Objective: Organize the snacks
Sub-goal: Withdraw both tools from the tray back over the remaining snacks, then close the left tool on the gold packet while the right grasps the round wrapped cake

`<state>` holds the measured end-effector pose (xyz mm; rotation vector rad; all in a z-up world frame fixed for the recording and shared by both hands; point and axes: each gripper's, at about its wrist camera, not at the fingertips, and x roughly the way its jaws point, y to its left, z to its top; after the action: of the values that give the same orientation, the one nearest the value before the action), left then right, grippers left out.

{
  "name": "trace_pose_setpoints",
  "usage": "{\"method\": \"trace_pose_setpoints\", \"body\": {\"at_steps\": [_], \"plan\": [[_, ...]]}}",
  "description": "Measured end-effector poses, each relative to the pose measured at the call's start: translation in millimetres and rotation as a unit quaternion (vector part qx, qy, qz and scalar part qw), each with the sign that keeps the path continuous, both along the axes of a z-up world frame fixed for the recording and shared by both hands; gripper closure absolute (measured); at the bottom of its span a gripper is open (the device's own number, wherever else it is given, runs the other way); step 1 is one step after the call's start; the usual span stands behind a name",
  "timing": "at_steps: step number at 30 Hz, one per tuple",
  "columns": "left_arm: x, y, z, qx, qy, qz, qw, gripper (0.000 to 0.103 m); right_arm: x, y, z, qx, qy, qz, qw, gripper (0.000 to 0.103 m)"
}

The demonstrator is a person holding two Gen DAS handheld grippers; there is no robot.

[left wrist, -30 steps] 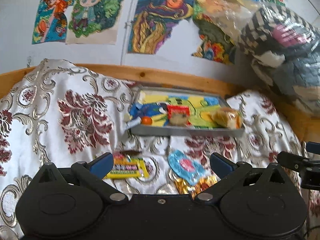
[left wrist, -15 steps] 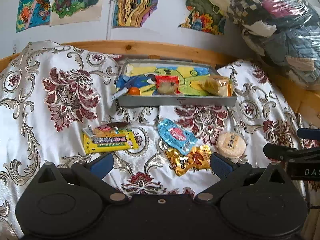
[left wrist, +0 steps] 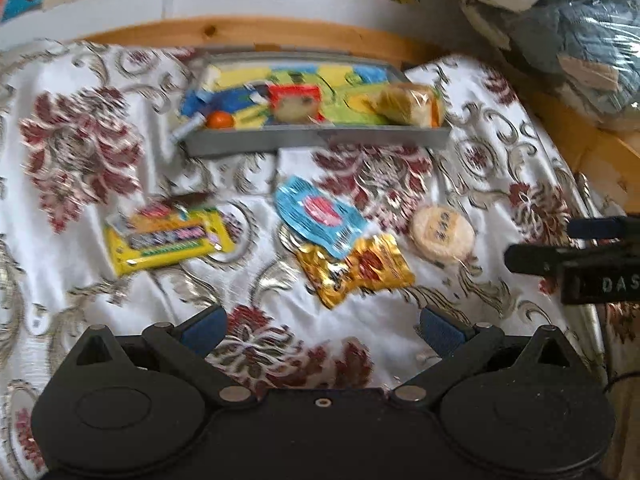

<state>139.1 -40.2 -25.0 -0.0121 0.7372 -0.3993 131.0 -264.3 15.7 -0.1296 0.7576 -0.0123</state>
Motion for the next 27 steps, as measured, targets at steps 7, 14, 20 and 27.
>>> {"method": "trace_pose_setpoints", "body": {"at_steps": [7, 14, 20, 27], "plan": [[20.8, -10.2, -8.5, 0.02, 0.014, -0.037, 0.999, 0.001, 26.2, -4.2, -7.4, -0.031, 0.024, 0.034, 0.999, 0.0], [46.8, -20.7, -17.9, 0.055, -0.009, -0.074, 0.9957, 0.001, 53.7, -8.9, -19.2, -0.071, 0.025, 0.117, 0.99, 0.0], [66.3, -32.2, -31.5, 0.069, -0.016, -0.11, 0.9914, 0.001, 75.9, -12.2, -40.0, -0.092, 0.057, 0.178, 0.978, 0.0], [86.4, -51.4, -51.2, 0.103, -0.028, -0.19, 0.976, 0.001, 92.6, -16.6, -58.5, -0.103, 0.072, 0.213, 0.969, 0.0]]}}
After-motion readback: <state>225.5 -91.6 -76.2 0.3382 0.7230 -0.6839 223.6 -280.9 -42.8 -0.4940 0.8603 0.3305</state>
